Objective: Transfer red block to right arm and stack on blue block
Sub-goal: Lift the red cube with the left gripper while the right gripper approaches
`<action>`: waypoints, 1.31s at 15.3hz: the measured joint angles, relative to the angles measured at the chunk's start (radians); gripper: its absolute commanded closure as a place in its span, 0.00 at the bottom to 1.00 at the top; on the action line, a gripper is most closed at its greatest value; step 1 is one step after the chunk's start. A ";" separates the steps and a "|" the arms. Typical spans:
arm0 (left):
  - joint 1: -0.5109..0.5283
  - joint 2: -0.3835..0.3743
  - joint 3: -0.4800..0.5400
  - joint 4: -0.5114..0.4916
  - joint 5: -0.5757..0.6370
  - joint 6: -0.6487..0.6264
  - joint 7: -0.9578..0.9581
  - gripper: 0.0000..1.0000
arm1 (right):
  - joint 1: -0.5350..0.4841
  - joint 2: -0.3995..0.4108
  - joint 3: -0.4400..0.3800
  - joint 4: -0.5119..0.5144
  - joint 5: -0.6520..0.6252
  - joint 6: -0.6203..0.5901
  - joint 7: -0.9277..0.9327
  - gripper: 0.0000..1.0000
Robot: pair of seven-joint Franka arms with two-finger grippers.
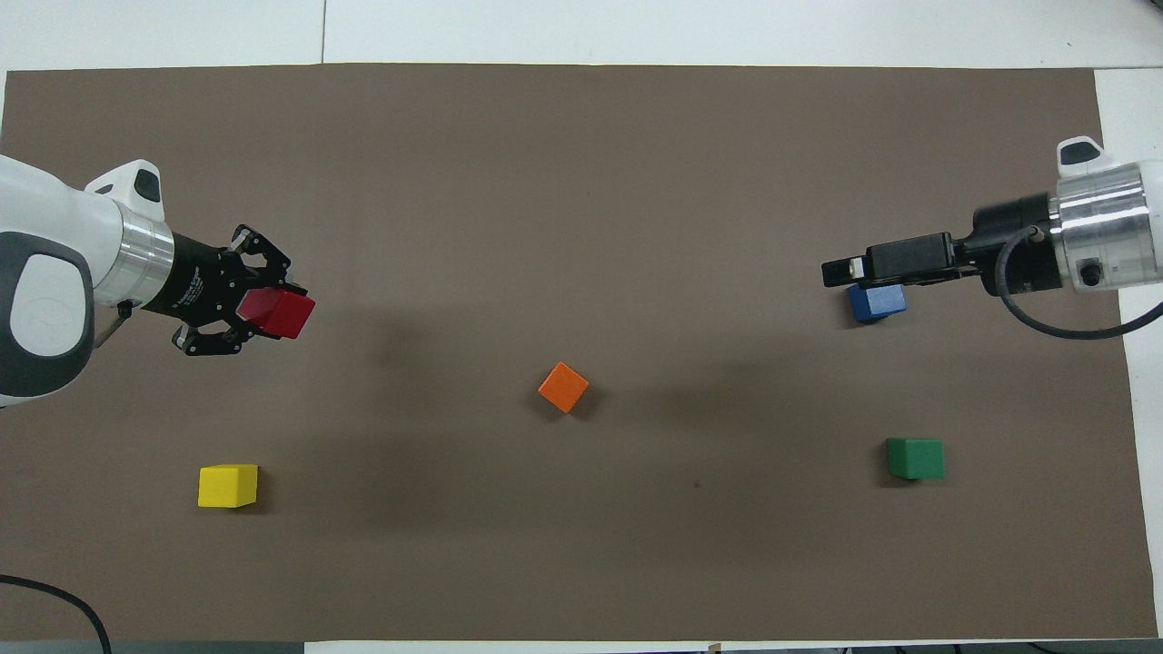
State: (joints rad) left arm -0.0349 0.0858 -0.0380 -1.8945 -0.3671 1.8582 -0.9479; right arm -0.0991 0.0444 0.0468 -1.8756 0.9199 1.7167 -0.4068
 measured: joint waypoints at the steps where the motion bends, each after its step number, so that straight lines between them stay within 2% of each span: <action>1: 0.000 -0.010 -0.002 0.008 -0.048 -0.026 -0.045 1.00 | 0.000 0.000 -0.001 -0.026 0.073 -0.009 -0.034 0.00; 6: -0.001 -0.106 -0.019 0.018 -0.278 -0.103 -0.217 1.00 | -0.001 0.012 -0.002 -0.175 0.396 -0.086 -0.198 0.00; 9: -0.001 -0.141 -0.039 0.016 -0.391 -0.100 -0.307 1.00 | -0.013 0.069 -0.002 -0.249 0.550 -0.209 -0.315 0.00; 14: -0.017 -0.147 -0.069 -0.056 -0.558 0.038 -0.346 1.00 | -0.026 0.235 -0.003 -0.269 0.732 -0.395 -0.399 0.00; 17: -0.068 -0.147 -0.072 -0.107 -0.681 0.109 -0.347 1.00 | -0.025 0.250 0.000 -0.267 0.764 -0.419 -0.399 0.00; 20: -0.165 -0.144 -0.074 -0.151 -0.847 0.257 -0.350 1.00 | 0.007 0.254 0.003 -0.266 0.838 -0.420 -0.391 0.00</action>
State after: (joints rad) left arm -0.1994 -0.0579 -0.1121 -2.0458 -1.2138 2.1152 -1.2974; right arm -0.0918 0.2983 0.0496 -2.1419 1.7579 1.2970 -0.7975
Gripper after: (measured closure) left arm 0.458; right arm 0.000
